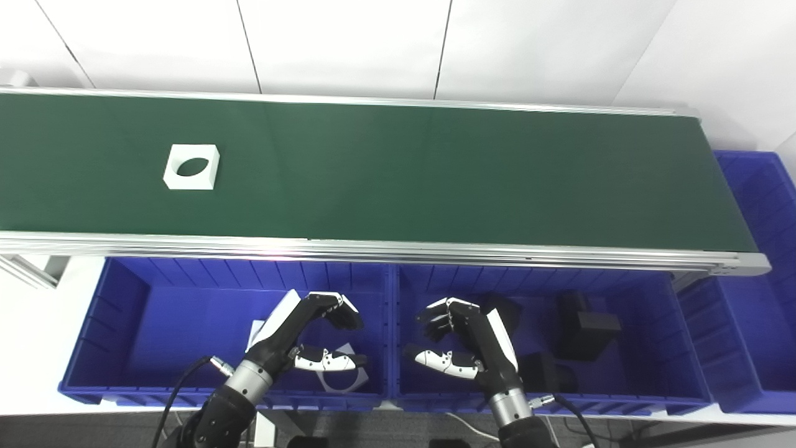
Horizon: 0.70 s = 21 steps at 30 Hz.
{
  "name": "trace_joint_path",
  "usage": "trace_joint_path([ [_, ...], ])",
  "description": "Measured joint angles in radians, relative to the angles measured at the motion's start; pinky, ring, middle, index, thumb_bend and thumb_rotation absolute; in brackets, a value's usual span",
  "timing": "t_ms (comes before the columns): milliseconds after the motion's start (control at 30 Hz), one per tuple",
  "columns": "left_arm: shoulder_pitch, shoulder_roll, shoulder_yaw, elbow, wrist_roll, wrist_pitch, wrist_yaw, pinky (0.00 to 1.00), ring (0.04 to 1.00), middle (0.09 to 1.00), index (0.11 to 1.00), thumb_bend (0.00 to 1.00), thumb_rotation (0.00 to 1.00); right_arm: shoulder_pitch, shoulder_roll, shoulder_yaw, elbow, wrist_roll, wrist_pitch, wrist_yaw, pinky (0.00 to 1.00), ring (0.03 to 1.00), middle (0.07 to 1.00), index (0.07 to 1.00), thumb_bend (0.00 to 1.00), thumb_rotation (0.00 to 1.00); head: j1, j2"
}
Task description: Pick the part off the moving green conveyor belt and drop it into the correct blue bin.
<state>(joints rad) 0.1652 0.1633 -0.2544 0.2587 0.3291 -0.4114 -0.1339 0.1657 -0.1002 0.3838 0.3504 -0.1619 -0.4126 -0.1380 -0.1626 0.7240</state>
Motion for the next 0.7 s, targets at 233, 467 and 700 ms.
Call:
trace_joint_path([
  [233,0.000,0.000,0.000,0.000,0.000,0.000,0.000,0.53,0.553,0.549,0.493,0.52,0.05,-0.001,0.000,0.000,0.002,0.000,0.000,-0.001,0.42,0.500,0.583,0.492,0.52,0.15,0.002,-0.008],
  [467,-0.012,-0.004,-0.008,0.065,0.003,-0.012,0.021,0.53,0.561,0.559,0.493,0.52,0.05,-0.012,0.000,0.001,0.054,0.013,-0.004,-0.001,0.44,0.501,0.583,0.492,0.52,0.15,0.051,-0.080],
  [700,-0.059,-0.010,-0.078,0.211,0.014,-0.021,0.104,0.48,0.523,0.547,0.493,0.52,0.06,-0.071,-0.014,0.020,0.167,0.037,-0.021,-0.024,0.42,0.492,0.573,0.490,0.52,0.15,0.184,-0.239],
])
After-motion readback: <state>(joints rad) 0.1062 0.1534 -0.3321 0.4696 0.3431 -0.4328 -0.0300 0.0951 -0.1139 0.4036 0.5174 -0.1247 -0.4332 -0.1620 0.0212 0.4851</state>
